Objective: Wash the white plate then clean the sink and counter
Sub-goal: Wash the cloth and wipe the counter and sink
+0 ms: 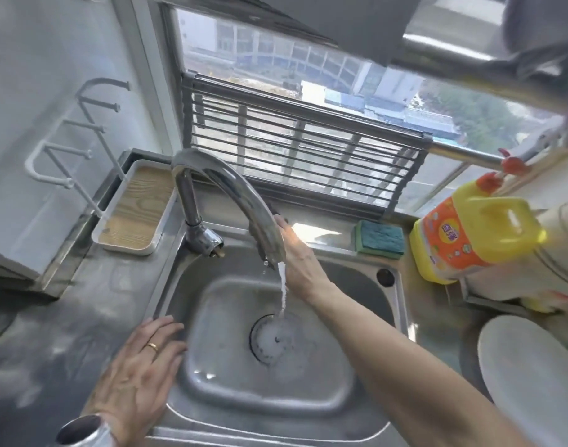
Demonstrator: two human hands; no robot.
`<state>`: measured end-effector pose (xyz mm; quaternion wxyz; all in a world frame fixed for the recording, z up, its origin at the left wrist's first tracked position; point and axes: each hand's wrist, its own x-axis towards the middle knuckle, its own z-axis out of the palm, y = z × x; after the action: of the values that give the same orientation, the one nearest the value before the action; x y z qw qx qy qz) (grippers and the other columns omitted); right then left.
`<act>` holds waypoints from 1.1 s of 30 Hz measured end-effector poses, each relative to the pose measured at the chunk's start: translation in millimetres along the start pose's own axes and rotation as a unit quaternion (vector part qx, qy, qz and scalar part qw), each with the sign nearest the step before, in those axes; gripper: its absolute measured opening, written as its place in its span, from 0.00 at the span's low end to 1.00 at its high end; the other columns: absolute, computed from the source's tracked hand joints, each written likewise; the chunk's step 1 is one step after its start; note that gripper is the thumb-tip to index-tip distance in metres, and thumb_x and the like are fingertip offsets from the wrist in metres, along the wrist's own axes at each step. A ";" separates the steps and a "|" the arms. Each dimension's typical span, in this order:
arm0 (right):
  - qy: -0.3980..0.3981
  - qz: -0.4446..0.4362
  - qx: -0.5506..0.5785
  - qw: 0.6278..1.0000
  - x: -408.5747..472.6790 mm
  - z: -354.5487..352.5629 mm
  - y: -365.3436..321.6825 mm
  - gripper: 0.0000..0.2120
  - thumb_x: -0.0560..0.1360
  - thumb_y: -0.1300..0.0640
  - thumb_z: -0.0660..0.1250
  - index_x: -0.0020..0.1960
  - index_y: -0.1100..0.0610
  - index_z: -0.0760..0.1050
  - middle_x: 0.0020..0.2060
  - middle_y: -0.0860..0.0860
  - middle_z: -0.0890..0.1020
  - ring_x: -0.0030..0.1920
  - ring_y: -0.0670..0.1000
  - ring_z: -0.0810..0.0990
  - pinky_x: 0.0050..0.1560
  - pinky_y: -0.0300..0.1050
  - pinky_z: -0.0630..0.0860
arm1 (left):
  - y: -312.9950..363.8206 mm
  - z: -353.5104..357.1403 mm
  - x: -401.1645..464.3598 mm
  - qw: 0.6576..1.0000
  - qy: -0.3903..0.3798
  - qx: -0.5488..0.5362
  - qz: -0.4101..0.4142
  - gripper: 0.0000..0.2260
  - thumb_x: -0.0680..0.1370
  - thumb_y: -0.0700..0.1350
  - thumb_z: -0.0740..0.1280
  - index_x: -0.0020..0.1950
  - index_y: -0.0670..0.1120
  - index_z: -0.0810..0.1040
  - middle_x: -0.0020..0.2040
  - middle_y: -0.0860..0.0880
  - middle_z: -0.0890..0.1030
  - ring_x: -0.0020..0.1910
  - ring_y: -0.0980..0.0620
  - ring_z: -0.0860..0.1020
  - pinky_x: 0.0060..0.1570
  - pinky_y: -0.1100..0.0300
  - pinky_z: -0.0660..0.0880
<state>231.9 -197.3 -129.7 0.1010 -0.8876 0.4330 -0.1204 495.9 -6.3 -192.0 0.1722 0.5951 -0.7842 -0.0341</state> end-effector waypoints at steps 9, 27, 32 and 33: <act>-0.105 -0.085 -0.264 0.955 -129.8 -37.8 124.9 0.25 0.77 0.70 0.59 0.74 0.66 0.67 0.78 0.59 0.61 0.79 0.59 0.56 0.75 0.55 0.65 | 1.0 -1.3 -2.1 0.998 -0.054 -0.012 -0.039 0.18 0.81 0.49 0.56 0.51 0.45 0.85 0.62 0.46 0.81 0.69 0.43 0.74 0.70 0.44 0.70; -0.389 0.379 0.232 0.807 -157.4 21.5 -99.3 0.15 0.77 0.48 0.61 0.34 0.52 0.72 0.29 0.45 0.78 0.33 0.48 0.76 0.36 0.42 0.73 | 8.4 -10.5 -4.8 0.997 0.027 -0.059 -0.047 0.16 0.76 0.34 0.62 0.63 0.38 0.80 0.66 0.41 0.79 0.68 0.41 0.74 0.70 0.48 0.70; -0.234 0.414 0.461 0.749 -58.7 102.1 -199.4 0.13 0.75 0.49 0.61 0.43 0.57 0.78 0.37 0.50 0.83 0.40 0.52 0.80 0.45 0.47 0.79 | 6.8 -6.3 -13.1 0.983 0.102 -0.085 -0.123 0.22 0.76 0.33 0.62 0.71 0.37 0.74 0.72 0.40 0.75 0.73 0.39 0.71 0.74 0.39 0.65; -0.175 0.442 0.501 0.723 -37.5 120.1 -208.0 0.16 0.73 0.48 0.59 0.45 0.58 0.79 0.41 0.53 0.84 0.43 0.54 0.81 0.47 0.49 0.78 | 5.6 -6.8 -14.5 0.980 0.110 -0.098 -0.137 0.22 0.76 0.33 0.63 0.71 0.37 0.74 0.72 0.41 0.75 0.73 0.39 0.70 0.74 0.38 0.65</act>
<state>400.6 -32.7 -189.7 0.6469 -0.4210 0.6272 -0.1042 496.2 10.1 -187.4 0.3087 0.6772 -0.6645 -0.0682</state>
